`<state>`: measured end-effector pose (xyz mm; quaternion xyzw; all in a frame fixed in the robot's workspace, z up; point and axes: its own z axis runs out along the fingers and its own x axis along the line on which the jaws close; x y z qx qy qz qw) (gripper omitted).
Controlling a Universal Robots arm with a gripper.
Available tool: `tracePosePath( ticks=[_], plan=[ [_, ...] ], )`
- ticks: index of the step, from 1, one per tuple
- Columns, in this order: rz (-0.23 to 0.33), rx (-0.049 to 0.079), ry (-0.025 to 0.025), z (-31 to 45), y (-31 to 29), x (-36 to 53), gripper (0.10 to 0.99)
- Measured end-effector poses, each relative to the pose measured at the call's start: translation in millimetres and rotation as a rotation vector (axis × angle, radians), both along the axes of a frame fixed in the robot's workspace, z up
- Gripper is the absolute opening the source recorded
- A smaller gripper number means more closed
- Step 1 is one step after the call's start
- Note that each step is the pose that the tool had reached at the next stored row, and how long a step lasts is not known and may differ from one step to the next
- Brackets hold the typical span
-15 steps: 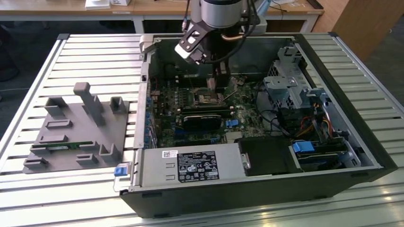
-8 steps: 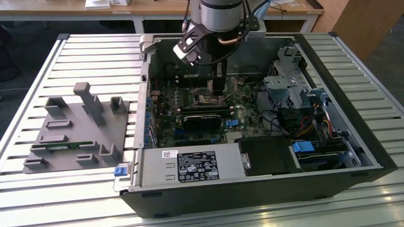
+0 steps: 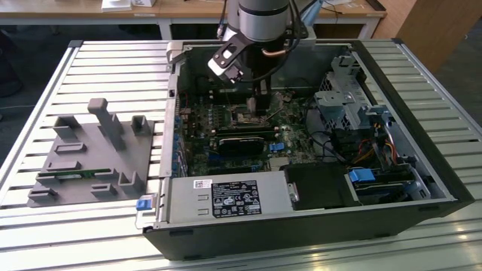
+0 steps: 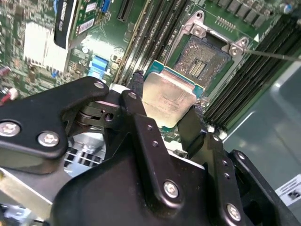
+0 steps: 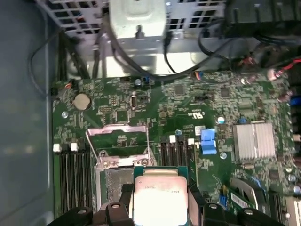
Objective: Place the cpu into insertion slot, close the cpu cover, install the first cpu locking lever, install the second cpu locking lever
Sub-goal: 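Place the cpu into insertion slot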
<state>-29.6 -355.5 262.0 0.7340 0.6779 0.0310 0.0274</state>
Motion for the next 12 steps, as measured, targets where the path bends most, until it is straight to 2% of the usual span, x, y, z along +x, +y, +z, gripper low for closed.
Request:
tracePosePath(
  ticks=[6,12],
  plan=[
    [0.100,0.000,0.0000,-4.7,0.1,0.0,0.541],
    [0.108,0.000,-0.0005,-7.5,0.3,-2.1,0.541]
  ],
)
